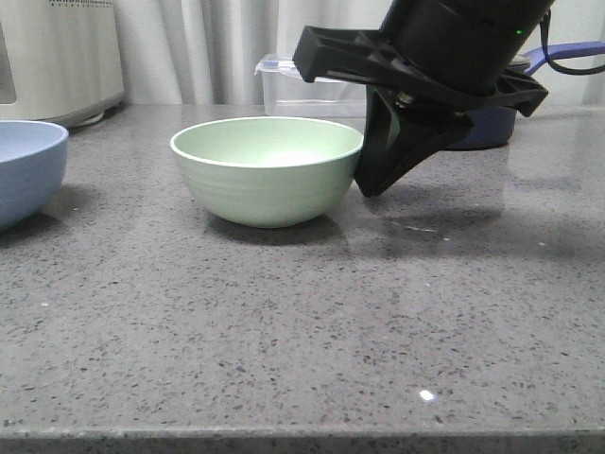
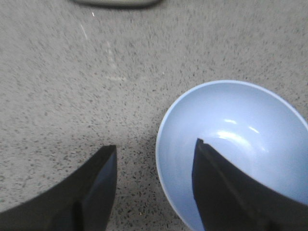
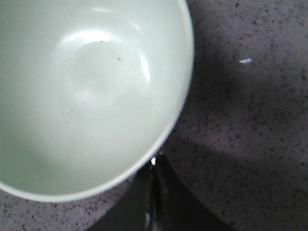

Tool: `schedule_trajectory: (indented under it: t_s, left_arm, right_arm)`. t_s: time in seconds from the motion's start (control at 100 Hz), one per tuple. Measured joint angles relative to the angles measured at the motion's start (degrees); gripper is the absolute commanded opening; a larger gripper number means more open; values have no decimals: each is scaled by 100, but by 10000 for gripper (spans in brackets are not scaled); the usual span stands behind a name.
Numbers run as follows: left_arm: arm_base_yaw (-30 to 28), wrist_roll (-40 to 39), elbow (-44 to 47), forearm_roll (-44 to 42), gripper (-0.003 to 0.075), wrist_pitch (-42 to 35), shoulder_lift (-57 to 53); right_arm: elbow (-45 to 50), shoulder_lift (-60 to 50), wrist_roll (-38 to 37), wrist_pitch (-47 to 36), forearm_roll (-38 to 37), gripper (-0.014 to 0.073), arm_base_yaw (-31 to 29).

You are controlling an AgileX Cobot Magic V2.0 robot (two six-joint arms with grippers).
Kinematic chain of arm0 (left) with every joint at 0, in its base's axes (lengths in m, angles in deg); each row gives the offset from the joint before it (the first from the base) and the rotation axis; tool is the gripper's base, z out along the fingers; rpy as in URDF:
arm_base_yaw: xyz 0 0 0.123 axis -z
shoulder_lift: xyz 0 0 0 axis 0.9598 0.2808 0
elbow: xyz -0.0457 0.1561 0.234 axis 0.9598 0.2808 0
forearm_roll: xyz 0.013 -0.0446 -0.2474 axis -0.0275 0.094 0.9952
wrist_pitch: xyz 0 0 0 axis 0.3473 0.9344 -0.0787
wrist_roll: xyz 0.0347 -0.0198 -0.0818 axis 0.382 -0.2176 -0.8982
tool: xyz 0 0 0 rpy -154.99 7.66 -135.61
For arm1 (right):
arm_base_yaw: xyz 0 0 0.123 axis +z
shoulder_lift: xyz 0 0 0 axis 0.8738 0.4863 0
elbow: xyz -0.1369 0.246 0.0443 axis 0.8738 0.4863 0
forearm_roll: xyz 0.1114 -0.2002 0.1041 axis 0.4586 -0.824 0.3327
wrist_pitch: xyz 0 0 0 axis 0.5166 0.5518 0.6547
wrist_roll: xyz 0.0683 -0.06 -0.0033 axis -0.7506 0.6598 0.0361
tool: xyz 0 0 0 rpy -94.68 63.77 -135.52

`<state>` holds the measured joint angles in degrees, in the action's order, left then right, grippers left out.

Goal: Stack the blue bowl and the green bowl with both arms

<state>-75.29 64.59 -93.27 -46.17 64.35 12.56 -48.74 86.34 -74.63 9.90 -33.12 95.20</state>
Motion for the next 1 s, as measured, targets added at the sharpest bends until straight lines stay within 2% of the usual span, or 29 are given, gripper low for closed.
schedule_trajectory:
  t_s: [0.26, 0.61, 0.73, 0.92, 1.0]
  left_arm:
    - [0, 0, -138, 90, 346, 29, 968]
    - [0, 0, -161, 195, 340, -28, 1567]
    - [0, 0, -161, 208, 238, -51, 1590]
    - [0, 0, -161, 208, -22, -51, 1590]
    - [0, 0, -161, 208, -20, -51, 1590]
  right_arm:
    - [0, 0, 0, 0, 0, -80, 0]
    - [0, 0, 0, 0, 0, -80, 0]
    - [0, 0, 0, 0, 0, -80, 0]
    - [0, 0, 0, 0, 0, -80, 0]
    - [0, 0, 0, -4, 10, -80, 0]
